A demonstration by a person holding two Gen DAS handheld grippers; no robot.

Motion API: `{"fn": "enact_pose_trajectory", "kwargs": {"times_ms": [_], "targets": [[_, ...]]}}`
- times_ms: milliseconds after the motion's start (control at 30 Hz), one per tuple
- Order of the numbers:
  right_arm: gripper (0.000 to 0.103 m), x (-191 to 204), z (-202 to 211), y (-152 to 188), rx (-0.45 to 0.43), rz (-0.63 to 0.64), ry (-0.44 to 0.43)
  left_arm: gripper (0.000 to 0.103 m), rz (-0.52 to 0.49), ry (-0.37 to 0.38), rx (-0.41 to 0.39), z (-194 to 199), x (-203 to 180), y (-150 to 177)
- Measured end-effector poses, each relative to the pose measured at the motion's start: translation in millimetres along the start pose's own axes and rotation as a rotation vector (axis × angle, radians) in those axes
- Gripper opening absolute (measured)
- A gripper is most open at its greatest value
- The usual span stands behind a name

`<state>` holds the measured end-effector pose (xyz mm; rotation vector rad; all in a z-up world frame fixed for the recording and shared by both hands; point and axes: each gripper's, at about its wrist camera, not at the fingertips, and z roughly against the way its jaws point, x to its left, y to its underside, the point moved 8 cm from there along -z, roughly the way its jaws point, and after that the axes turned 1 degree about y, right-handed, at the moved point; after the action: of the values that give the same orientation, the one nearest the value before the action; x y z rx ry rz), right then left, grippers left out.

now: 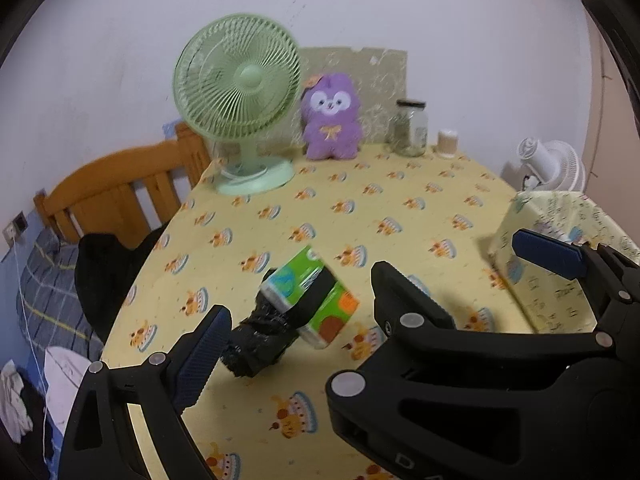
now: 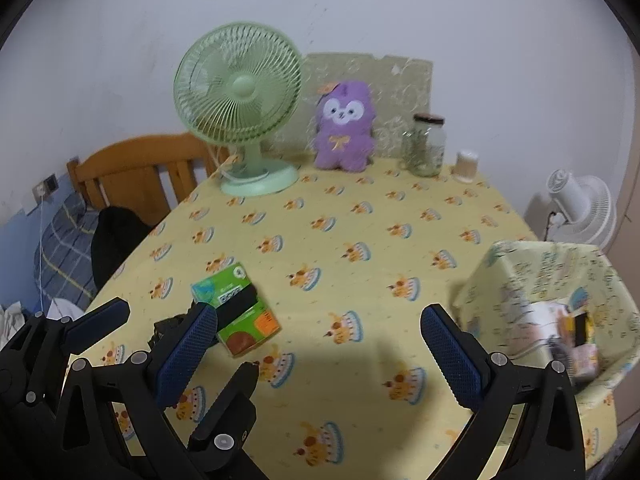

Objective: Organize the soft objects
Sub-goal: 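Grasp the green tissue pack with the right gripper while the left moves to the black bag, then grasp the black plastic bag with the left gripper while the right lifts the tissue pack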

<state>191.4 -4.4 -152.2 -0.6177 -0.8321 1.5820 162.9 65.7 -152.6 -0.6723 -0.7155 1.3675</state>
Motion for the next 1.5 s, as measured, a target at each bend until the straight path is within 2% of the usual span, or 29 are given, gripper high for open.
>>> {"fn": "enact_pose_trajectory", "kwargs": {"times_ms": [600, 667, 933, 1033, 1133, 1200, 1300, 1500], "targets": [[0.103, 42, -67, 21, 0.128, 0.046, -0.108, 0.095, 0.027, -0.040, 0.104, -45, 40, 27], [0.103, 47, -73, 22, 0.137, 0.059, -0.137, 0.095, 0.027, -0.043, 0.110, -48, 43, 28], [0.102, 57, -88, 24, 0.141, 0.084, -0.147, 0.095, 0.033, -0.058, 0.140, -62, 53, 33], [0.096, 59, -93, 23, 0.144, 0.082, -0.167, 0.095, 0.043, -0.057, 0.145, -65, 56, 33], [0.083, 64, -98, 25, 0.173, 0.090, -0.200, 0.095, 0.052, -0.056, 0.156, -69, 59, 34], [0.070, 67, -100, 28, 0.195, 0.093, -0.229, 0.095, 0.050, -0.060, 0.161, -71, 60, 35], [0.061, 68, -98, 27, 0.191, 0.110, -0.230, 0.095, 0.051, -0.067, 0.165, -72, 62, 35], [0.058, 59, -91, 20, 0.166, 0.093, -0.198, 0.095, 0.043, -0.067, 0.151, -73, 58, 27]]}}
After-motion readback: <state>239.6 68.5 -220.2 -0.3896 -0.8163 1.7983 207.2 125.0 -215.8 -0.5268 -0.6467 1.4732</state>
